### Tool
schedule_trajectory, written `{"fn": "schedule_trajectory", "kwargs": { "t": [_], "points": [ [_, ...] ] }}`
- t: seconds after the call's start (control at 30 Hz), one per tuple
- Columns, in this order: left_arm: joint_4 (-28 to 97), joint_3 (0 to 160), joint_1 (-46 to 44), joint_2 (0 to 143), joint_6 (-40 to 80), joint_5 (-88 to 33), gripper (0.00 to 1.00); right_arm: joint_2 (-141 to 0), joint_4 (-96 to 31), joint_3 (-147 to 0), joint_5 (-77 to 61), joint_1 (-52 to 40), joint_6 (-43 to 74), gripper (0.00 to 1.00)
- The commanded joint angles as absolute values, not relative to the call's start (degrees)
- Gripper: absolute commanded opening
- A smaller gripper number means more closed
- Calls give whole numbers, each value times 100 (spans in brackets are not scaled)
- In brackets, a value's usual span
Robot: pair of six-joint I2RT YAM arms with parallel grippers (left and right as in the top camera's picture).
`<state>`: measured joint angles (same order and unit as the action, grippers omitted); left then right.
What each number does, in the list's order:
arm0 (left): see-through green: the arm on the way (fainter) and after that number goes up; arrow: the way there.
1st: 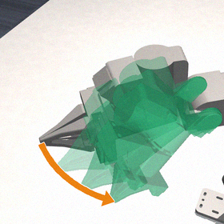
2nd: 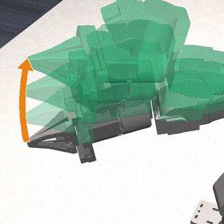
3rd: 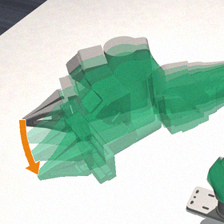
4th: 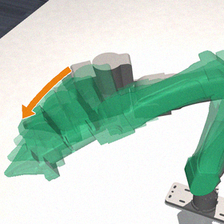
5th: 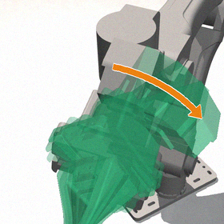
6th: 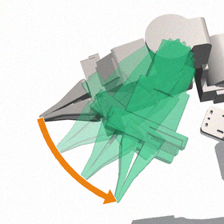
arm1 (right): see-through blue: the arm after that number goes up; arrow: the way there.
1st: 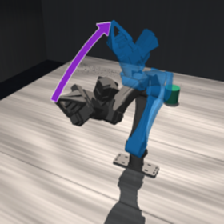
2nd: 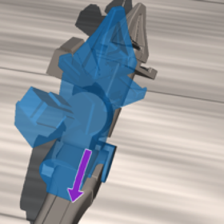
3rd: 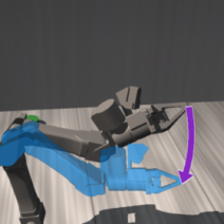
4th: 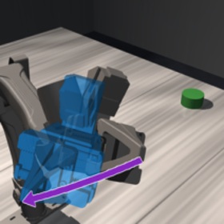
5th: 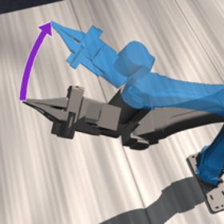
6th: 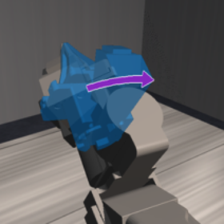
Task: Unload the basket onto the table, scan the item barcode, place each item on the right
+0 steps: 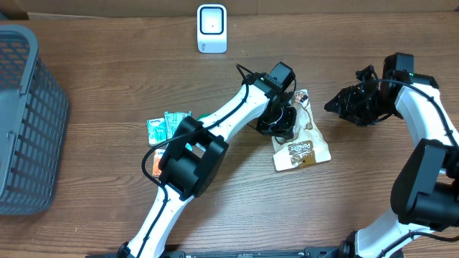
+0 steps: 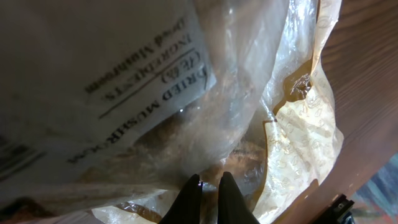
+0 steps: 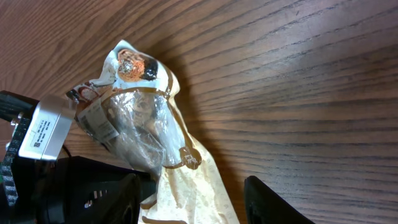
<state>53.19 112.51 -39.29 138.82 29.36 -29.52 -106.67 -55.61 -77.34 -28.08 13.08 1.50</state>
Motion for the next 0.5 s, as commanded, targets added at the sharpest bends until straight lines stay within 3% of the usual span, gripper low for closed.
{"fn": "schedule_trajectory", "kwargs": {
  "t": [0.0,0.47],
  "points": [
    [5535,11078,-3835,14027,2670,-2320,4,-10687,-5605,-7708,-2871,1256,-47,51],
    [5966,11074,-3271,14022,1302,-4368,4,-11327,-5927,-7682,-3649,1087,-1039,54]
  ]
}}
